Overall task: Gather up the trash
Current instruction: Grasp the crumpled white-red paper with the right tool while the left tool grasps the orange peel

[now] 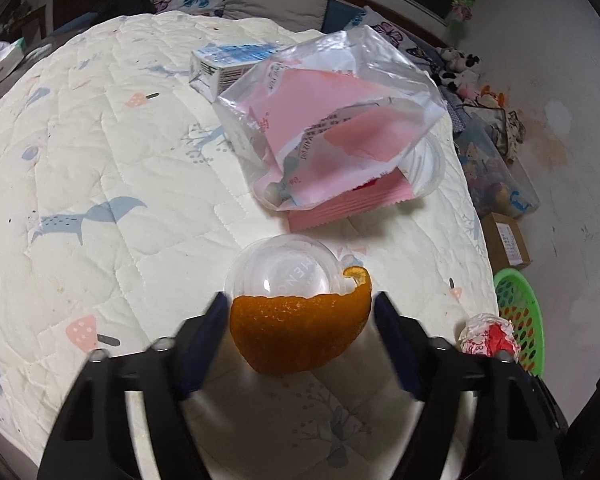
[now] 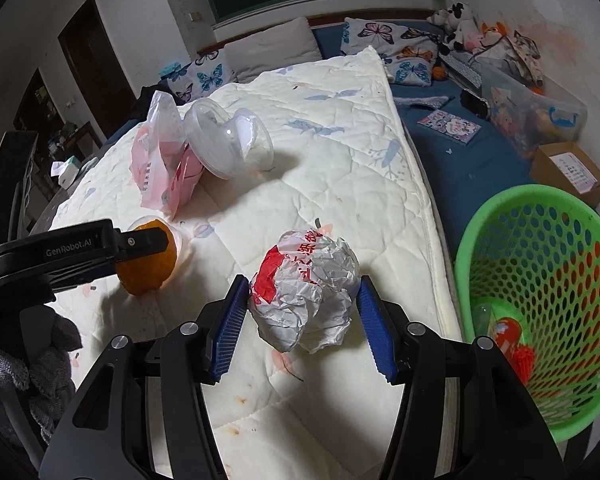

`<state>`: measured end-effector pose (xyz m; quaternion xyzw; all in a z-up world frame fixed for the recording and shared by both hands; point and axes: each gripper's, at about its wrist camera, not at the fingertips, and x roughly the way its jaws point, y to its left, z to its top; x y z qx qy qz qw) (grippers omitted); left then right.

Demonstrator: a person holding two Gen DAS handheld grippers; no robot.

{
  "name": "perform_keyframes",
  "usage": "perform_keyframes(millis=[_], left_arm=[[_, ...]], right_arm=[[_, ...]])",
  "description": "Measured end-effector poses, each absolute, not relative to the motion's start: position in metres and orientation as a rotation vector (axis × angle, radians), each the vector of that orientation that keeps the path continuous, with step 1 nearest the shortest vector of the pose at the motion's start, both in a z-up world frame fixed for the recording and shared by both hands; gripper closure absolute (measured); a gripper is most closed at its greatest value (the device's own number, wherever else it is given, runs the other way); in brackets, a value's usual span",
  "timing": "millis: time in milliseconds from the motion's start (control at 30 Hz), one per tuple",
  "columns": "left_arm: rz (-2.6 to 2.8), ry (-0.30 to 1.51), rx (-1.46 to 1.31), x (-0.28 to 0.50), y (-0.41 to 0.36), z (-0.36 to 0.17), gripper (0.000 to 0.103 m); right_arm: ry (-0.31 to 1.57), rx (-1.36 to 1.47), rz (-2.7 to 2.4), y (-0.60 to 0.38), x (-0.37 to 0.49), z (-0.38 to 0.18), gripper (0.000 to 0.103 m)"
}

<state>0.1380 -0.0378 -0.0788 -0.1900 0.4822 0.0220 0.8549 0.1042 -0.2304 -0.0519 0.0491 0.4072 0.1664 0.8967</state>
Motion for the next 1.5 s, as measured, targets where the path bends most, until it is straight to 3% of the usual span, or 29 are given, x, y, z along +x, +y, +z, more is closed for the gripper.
perform_keyframes(millis=[333,400,667,833,967,1033,1367,1500], left_arm=[[-0.024,0.993,-0.397,0.118,-0.028,-0.07,0.049],[-0.047,0.983,-0.384,0.11,-0.028,-0.068,0.058],[-0.099,0.958,-0.335,0.09,-0.025,-0.067,0.068],[-0.133,0.955,-0.308,0.082,-0.024,-0.074,0.067],[-0.152,0.972,-0.275,0.079,-0.026,-0.08,0.048],[-0.164,0.984,-0.258,0.077,-0.028,-0.086,0.045],[-0.183,0.986,-0.207,0.074,-0.031,-0.093,0.044],[-0.183,0.97,-0.174,0.071,-0.034,-0.09,0.061]], right_arm=[[0.841,0.108,0.341,-0.232,0.097,-0.053,0.047],[0.838,0.111,0.338,-0.234,0.094,-0.052,0.047],[0.834,0.127,0.326,-0.238,0.083,-0.051,0.047],[0.833,0.133,0.323,-0.24,0.079,-0.051,0.047],[0.842,0.137,0.319,-0.242,0.078,-0.053,0.047],[0.846,0.138,0.32,-0.242,0.078,-0.054,0.047],[0.852,0.144,0.327,-0.24,0.078,-0.056,0.047],[0.853,0.144,0.327,-0.239,0.078,-0.056,0.047]])
